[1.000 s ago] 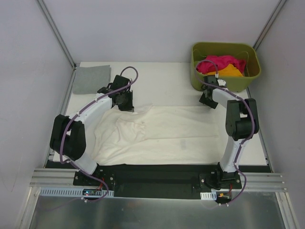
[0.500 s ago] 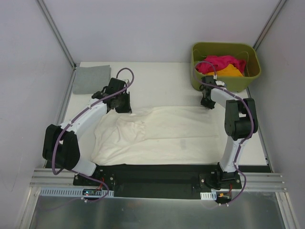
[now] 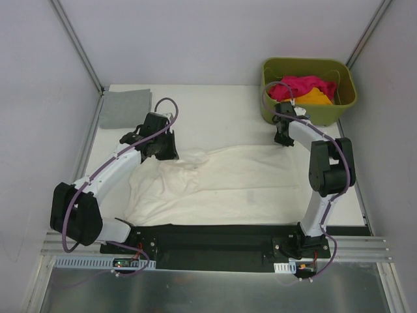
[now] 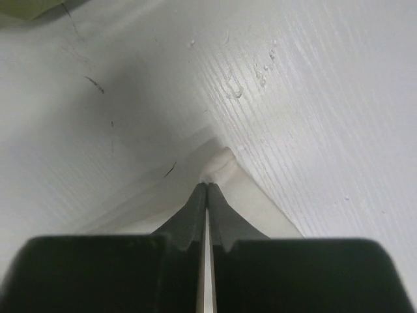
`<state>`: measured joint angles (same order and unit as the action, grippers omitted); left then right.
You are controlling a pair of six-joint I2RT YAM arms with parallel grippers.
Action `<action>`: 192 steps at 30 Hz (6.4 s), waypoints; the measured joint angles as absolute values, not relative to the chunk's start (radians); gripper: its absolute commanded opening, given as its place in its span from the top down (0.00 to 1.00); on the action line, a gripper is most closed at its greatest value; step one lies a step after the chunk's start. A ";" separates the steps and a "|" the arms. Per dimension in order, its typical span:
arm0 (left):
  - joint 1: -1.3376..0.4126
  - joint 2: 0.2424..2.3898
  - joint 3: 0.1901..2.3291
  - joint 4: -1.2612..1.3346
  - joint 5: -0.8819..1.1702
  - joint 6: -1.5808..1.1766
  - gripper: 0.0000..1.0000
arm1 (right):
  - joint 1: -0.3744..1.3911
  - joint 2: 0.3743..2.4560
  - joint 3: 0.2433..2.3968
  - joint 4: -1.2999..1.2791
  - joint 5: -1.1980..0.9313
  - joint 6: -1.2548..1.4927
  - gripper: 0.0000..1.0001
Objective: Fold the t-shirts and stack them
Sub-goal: Grap the side of the flattened tshirt furthest away from the robot with both arms, then fold the other side of the tshirt into a rectangle, then rotate the tshirt 90 degrees, then grab the bottom of the folded rectangular tshirt with both arms
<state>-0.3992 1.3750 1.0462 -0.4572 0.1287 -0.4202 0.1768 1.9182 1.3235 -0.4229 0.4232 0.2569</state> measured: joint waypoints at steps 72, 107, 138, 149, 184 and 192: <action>-0.421 0.848 0.731 -0.840 0.263 -0.662 0.01 | 0.254 1.241 0.839 -0.553 0.146 0.117 0.03; -0.311 2.660 2.405 -0.397 0.488 -0.924 0.01 | 0.612 1.425 0.706 -0.289 -0.406 0.161 0.03; -0.295 2.746 2.489 -0.065 0.178 -1.011 0.01 | 0.910 1.291 0.856 -0.371 -0.240 0.265 0.03; -0.296 2.083 2.103 -0.137 0.218 -0.760 0.01 | 0.872 1.058 0.783 -0.453 0.023 0.378 0.03; -0.433 0.754 0.523 -0.628 0.300 -0.806 0.10 | 0.860 0.852 0.563 -0.550 -0.110 0.297 0.03; -0.433 0.800 0.463 -0.639 0.326 -0.821 0.29 | 0.860 0.894 0.551 -0.550 -0.178 0.273 0.01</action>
